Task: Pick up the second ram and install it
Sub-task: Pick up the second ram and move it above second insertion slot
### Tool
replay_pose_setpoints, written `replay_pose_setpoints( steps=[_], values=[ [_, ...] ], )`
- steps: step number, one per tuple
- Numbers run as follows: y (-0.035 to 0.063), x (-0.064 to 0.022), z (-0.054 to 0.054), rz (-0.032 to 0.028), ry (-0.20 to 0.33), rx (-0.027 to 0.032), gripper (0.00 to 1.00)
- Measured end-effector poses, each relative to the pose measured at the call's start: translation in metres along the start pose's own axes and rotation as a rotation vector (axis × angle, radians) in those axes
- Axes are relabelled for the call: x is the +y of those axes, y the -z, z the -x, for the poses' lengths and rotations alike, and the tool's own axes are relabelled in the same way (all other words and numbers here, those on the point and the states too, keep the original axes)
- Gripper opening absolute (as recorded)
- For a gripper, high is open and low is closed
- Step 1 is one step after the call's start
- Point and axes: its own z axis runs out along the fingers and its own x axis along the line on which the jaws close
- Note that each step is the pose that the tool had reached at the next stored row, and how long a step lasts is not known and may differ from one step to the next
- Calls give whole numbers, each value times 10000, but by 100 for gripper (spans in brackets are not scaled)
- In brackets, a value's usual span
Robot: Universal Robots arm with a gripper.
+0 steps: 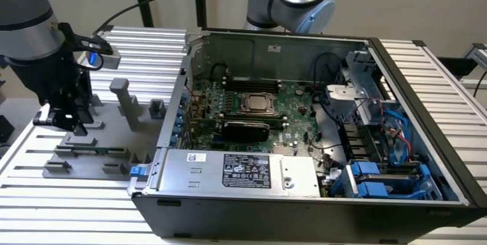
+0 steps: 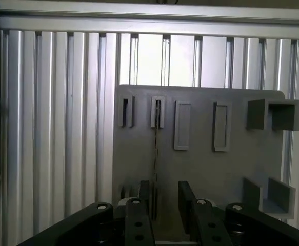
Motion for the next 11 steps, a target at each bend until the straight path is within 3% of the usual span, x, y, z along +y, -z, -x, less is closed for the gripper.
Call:
replay_pose_setpoints(
  steps=[11],
  values=[
    [-202, 10, -34, -1, -3, 0, 36]
  ],
)
